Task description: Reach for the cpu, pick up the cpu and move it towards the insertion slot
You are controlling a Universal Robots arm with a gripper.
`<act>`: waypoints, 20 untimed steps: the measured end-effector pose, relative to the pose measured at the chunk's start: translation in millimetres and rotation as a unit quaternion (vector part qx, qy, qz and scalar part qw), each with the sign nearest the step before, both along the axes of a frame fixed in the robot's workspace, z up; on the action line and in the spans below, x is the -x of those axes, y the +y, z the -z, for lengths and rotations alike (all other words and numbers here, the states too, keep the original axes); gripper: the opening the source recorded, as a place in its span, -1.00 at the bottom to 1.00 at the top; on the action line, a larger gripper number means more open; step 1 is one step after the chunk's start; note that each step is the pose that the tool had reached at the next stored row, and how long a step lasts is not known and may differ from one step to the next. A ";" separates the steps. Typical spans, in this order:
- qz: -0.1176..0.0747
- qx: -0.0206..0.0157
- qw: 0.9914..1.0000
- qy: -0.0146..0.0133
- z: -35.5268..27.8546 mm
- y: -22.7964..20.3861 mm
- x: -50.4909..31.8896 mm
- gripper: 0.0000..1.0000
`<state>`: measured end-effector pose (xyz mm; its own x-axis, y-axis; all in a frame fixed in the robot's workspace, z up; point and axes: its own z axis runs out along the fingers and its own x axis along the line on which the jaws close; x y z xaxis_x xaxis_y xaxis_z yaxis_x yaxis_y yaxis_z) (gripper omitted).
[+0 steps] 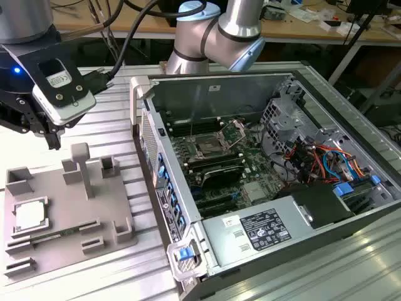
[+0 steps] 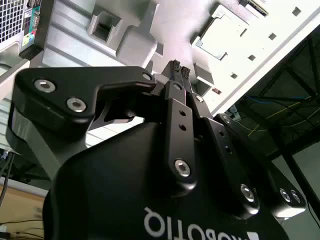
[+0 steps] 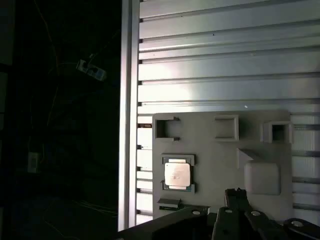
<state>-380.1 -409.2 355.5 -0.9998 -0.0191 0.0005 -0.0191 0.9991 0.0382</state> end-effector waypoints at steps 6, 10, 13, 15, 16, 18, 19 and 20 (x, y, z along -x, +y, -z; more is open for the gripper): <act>0.000 0.000 1.000 0.000 0.0 0.0 2.3 -0.79; 0.000 0.000 1.000 0.000 0.1 0.0 5.3 -0.79; 0.000 0.000 1.000 0.000 0.0 0.0 6.5 -0.79; 0.000 0.000 1.000 0.000 0.0 0.0 7.9 -0.79; 0.000 0.000 1.000 0.000 0.1 0.0 8.5 -0.79; 0.000 0.000 1.000 0.000 0.0 0.0 9.6 -0.79; 0.000 0.000 1.000 0.000 0.1 0.0 9.8 -0.79; 0.000 0.000 1.000 0.000 0.1 0.0 10.0 -0.79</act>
